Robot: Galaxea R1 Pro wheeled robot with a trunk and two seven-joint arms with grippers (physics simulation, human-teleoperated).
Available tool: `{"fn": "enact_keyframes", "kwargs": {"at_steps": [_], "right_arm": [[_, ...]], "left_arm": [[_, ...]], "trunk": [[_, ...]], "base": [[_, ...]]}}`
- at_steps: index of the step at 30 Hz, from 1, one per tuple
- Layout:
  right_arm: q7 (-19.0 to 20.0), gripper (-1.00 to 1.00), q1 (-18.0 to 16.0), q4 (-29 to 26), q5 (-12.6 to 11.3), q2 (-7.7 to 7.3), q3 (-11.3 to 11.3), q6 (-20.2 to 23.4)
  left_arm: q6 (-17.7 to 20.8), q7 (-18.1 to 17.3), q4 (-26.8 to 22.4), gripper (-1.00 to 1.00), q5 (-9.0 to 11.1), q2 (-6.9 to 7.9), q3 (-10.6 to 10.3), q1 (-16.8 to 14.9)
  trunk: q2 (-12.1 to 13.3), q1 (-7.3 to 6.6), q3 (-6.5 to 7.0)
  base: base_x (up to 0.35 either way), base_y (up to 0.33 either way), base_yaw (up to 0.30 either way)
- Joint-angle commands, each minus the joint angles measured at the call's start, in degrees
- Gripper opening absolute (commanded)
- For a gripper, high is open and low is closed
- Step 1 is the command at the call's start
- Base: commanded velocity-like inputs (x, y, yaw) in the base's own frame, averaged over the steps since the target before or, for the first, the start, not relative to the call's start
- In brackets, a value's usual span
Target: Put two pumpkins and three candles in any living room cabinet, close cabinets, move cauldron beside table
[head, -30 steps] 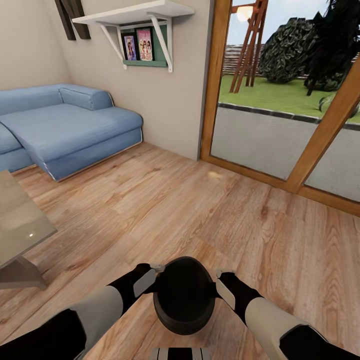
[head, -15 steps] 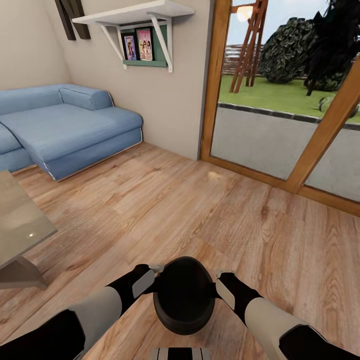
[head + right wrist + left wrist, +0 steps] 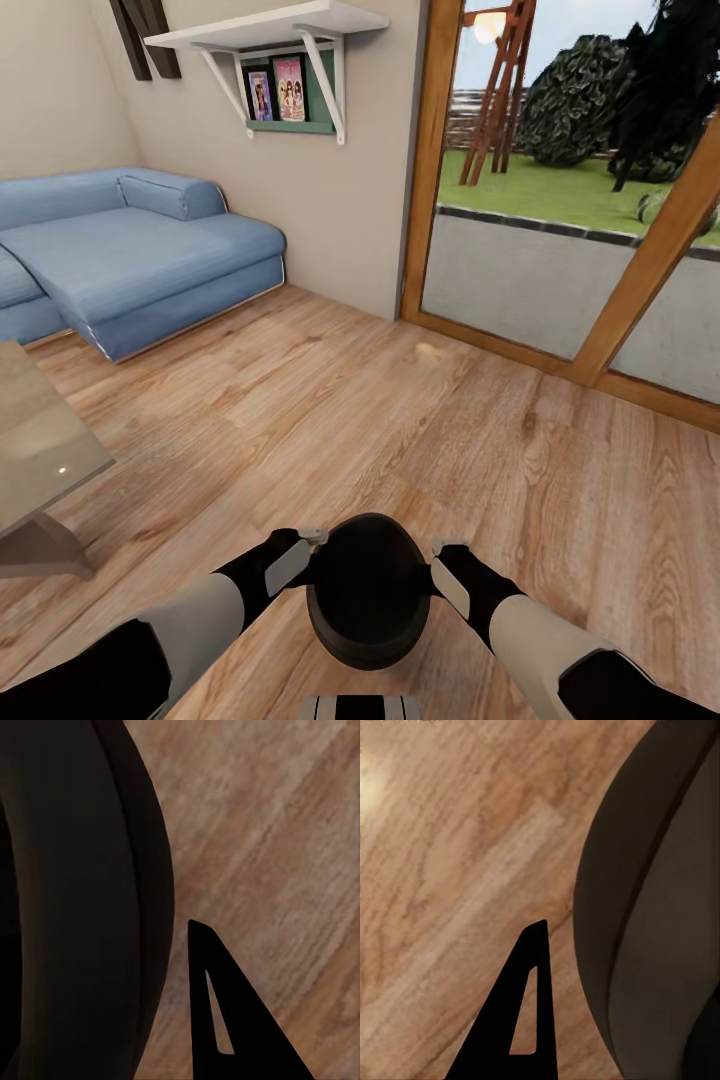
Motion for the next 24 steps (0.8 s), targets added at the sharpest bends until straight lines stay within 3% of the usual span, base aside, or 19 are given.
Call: {"fn": "enact_keyframes", "kwargs": {"at_steps": [1,10,24], "right_arm": [[-0.1,-1.00,0.0,0.0,0.5,-0.01,0.1,0.1],[-0.1,-1.00,0.0,-0.1,0.5,0.07,0.1,0.1],[-0.1,-1.00,0.0,-0.1,0.5,0.16,0.1,0.1]], "left_arm": [[0.1,0.1,0.0,-1.00,-0.5,0.01,-0.1,0.0],[0.1,0.1,0.1,-1.00,-0.4,0.05,-0.1,0.0],[0.1,0.3,0.2,-1.00,-0.4,0.06,-0.1,0.0]], "trunk": [[0.0,0.00,0.00],[0.0,0.00,0.00],[0.0,0.00,0.00]], "base": [[0.000,0.000,0.000],[0.000,0.000,0.033],[0.000,0.000,0.274]]}}
